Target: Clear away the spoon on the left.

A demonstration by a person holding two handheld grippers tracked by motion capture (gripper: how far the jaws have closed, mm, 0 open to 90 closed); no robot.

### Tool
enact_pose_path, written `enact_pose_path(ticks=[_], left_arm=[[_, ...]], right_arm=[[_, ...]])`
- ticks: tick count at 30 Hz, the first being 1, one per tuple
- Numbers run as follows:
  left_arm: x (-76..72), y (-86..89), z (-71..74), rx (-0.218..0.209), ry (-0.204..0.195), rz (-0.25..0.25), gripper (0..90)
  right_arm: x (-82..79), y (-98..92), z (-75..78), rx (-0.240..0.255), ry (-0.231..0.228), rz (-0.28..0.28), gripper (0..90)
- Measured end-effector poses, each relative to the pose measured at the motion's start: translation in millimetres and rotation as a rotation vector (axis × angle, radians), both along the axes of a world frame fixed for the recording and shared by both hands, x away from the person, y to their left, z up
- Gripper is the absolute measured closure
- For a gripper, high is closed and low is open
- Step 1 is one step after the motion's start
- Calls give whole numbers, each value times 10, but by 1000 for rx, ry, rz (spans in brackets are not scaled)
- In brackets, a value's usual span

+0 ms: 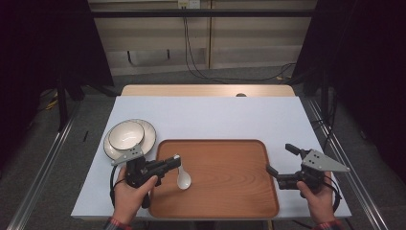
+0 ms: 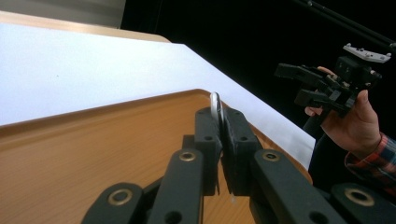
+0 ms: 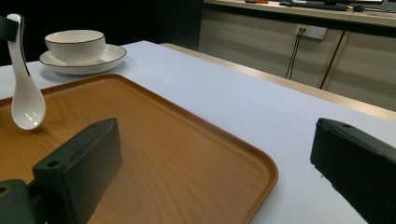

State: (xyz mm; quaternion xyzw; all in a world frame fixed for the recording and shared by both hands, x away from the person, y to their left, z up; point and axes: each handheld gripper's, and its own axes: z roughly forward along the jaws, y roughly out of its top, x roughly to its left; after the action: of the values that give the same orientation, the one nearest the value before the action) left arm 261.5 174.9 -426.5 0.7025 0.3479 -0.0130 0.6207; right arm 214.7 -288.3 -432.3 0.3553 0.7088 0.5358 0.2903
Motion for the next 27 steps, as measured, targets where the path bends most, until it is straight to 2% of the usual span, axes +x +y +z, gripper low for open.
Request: enact_pose_path(ticks=[3,8,15,23,25,27], left_arm=[[7,2,-29,16,4,14,854],[18,0,-50,17,4,-2,853],[34,-10,-72,-1,18,-1,852],[136,28,-112,27,23,38,831],[159,34,-117,45,18,39,823],[180,36,-126,43,21,42,820]], right_arm=[[1,0,-1,1,2,-1,17],[0,-1,0,0,3,-3,17],[3,-1,-1,0,5,-1,17],[6,8,-3,3,5,4,17],[3,6,-1,1,4,-1,17],[5,4,-3,0,4,2,17]])
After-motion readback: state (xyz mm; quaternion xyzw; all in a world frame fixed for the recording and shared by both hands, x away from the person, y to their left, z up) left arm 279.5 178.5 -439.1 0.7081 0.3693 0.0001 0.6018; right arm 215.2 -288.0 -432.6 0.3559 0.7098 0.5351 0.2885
